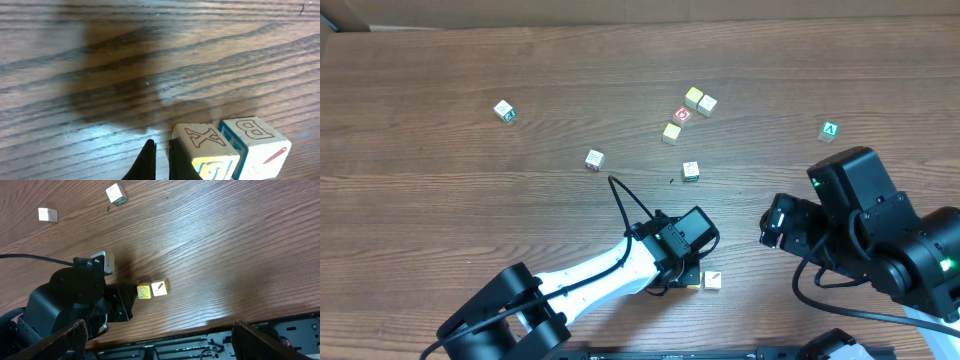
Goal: Flip 4 blocks
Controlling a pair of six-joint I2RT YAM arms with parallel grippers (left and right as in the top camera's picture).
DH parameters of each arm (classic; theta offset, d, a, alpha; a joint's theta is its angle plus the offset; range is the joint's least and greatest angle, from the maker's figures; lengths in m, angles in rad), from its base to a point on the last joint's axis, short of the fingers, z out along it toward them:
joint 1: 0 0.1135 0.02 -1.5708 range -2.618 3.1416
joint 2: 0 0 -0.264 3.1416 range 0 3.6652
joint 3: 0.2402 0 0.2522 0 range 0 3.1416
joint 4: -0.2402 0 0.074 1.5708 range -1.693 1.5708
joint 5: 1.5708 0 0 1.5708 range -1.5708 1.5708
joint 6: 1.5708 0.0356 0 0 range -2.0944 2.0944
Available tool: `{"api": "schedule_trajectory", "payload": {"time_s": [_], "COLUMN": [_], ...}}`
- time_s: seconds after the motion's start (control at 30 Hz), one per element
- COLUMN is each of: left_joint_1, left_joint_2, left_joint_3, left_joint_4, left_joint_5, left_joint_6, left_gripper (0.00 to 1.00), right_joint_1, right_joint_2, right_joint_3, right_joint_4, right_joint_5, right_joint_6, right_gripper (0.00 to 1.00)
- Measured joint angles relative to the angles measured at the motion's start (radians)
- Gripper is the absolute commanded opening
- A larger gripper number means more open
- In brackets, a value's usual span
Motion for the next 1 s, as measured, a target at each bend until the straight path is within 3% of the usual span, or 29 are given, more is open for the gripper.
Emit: {"api": "schedule_trajectory", "payload": {"time_s": [1.0], "left_joint_1": [0.0], "left_joint_2": [0.0], "left_joint_3": [0.0], "left_joint_4": [0.003], "left_joint_5": [0.033], "left_joint_6": [-0.163], "left_gripper": [0.04], "right_joint_1": [0.0], "right_joint_2": [0.0], "right_joint_3": [0.0], "right_joint_4": [-0.008], "right_joint_5": [0.0], "right_joint_6": [0.0], "right_gripper": [0.93]}}
